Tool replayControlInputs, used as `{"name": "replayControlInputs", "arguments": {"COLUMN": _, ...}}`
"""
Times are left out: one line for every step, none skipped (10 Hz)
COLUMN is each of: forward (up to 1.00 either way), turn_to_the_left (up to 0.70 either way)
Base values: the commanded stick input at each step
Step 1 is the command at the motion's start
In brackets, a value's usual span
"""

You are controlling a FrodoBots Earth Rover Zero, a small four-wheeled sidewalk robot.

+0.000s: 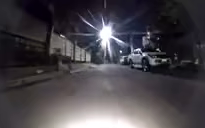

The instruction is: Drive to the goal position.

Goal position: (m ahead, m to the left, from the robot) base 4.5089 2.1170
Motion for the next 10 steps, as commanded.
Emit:
{"name": "replayControlInputs", "arguments": {"forward": 1.00, "turn_to_the_left": 0.05}}
{"name": "replayControlInputs", "arguments": {"forward": 1.00, "turn_to_the_left": -0.16}}
{"name": "replayControlInputs", "arguments": {"forward": 1.00, "turn_to_the_left": -0.38}}
{"name": "replayControlInputs", "arguments": {"forward": 1.00, "turn_to_the_left": -0.39}}
{"name": "replayControlInputs", "arguments": {"forward": 1.00, "turn_to_the_left": -0.39}}
{"name": "replayControlInputs", "arguments": {"forward": 1.00, "turn_to_the_left": -0.39}}
{"name": "replayControlInputs", "arguments": {"forward": 1.00, "turn_to_the_left": -0.35}}
{"name": "replayControlInputs", "arguments": {"forward": 1.00, "turn_to_the_left": -0.07}}
{"name": "replayControlInputs", "arguments": {"forward": 1.00, "turn_to_the_left": 0.04}}
{"name": "replayControlInputs", "arguments": {"forward": 1.00, "turn_to_the_left": 0.05}}
